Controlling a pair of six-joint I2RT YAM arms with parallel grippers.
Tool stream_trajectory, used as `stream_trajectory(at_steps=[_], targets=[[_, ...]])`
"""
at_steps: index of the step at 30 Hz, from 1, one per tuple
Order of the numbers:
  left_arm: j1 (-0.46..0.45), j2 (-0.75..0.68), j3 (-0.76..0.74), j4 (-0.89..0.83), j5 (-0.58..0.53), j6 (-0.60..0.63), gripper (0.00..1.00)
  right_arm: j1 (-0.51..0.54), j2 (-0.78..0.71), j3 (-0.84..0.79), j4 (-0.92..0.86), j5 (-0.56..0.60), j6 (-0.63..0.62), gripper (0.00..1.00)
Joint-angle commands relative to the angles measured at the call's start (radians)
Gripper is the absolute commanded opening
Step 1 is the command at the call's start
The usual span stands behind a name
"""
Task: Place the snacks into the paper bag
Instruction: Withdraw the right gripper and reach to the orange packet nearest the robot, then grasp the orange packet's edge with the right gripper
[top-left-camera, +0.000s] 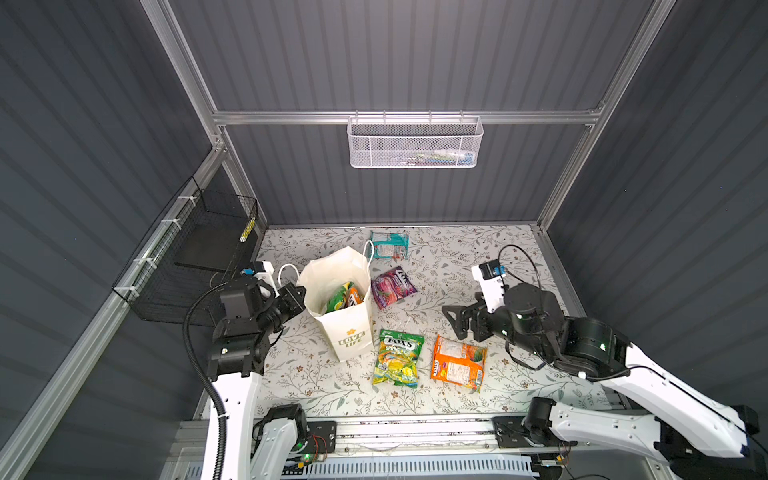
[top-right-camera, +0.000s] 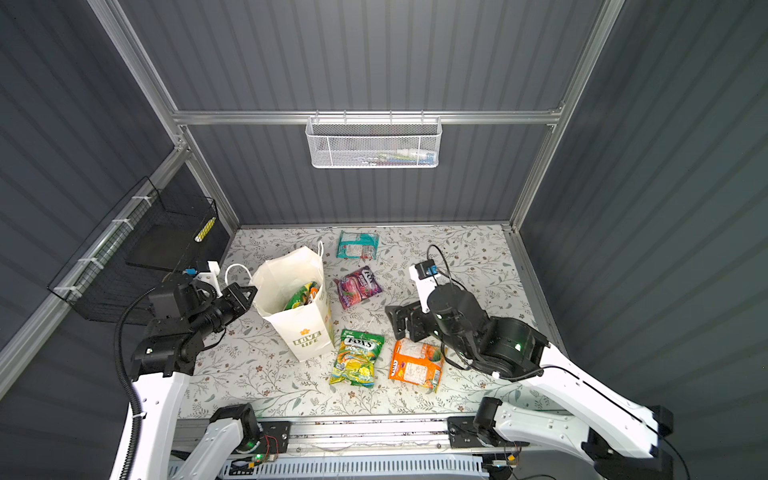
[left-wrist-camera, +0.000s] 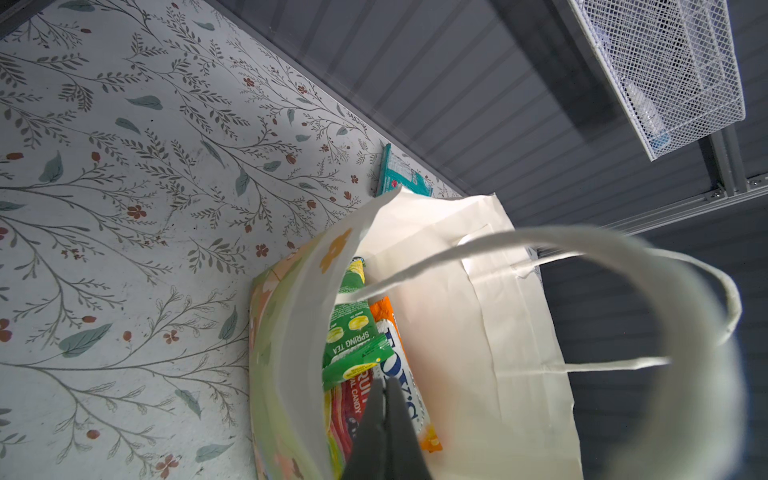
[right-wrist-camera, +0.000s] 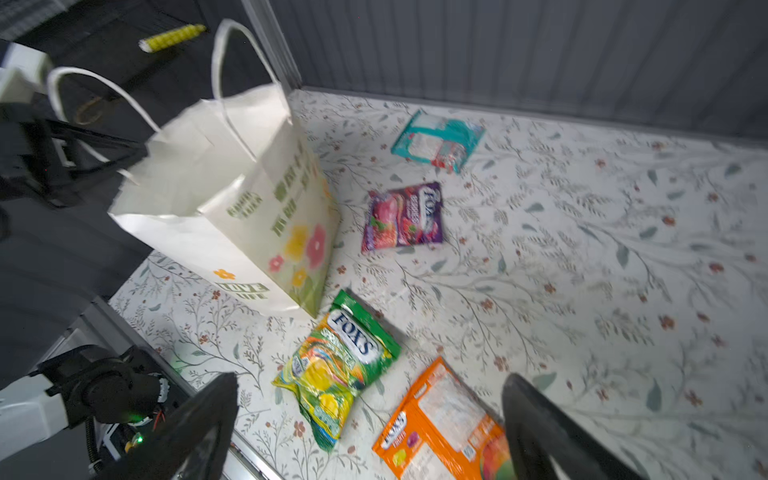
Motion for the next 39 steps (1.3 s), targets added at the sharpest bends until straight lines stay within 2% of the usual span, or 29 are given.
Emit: stream_trajectory(at_steps=[1,7,16,28,39], targets=[[0.006,0.007,-0.007,-0.010,0.032,-0.005,0.00,-0.060,-0.099,-0.174,0.005,-0.012,0.174,0.99],[0.006,0.006,0.001,-0.035,0.031,0.013,0.00,-0.155,-0.226,-0.481,0.044,-0.111,0.373,0.99],[-0.026,0.002,-0.003,-0.062,0.042,0.024,0.00,-0.179,-0.261,-0.714,0.165,-0.144,0.521,0.99],[-0.048,-0.014,-0.019,-0.130,-0.009,0.064,0.00,-0.202,-0.171,-0.812,0.261,-0.173,0.565,0.99],[-0.073,-0.025,-0.011,-0.171,-0.069,0.076,0.02,-0.209,0.033,-0.825,0.435,-0.255,0.528,0.99]])
